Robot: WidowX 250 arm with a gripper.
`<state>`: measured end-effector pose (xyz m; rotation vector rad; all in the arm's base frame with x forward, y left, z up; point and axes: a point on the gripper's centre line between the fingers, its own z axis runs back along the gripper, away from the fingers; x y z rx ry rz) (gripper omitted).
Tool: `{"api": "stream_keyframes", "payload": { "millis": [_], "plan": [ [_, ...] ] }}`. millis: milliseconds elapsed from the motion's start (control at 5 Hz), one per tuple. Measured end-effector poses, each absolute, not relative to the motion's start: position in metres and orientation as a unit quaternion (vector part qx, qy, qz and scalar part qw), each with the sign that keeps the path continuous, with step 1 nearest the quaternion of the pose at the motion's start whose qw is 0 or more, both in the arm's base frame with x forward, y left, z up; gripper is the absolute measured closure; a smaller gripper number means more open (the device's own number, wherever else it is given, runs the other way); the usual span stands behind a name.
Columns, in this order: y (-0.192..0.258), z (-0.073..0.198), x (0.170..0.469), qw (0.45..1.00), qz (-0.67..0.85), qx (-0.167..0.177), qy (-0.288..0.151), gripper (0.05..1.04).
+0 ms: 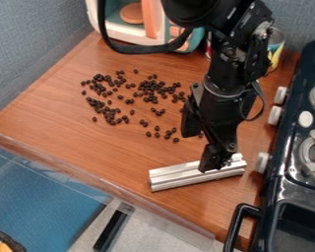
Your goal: Sweep into pile
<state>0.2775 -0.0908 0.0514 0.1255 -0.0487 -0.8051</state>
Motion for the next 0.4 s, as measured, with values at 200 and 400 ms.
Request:
{"api": "stream_keyframes", "payload": {
  "millis": [200,400],
  "plan": [
    [-0.0902,0.0419,0.2731,0.917,-0.394,0.059,-0.007,0.085],
    [-0.0903,0.0371,0.2703,0.908,-0.417,0.051,-0.009,0.085]
  ]
}}
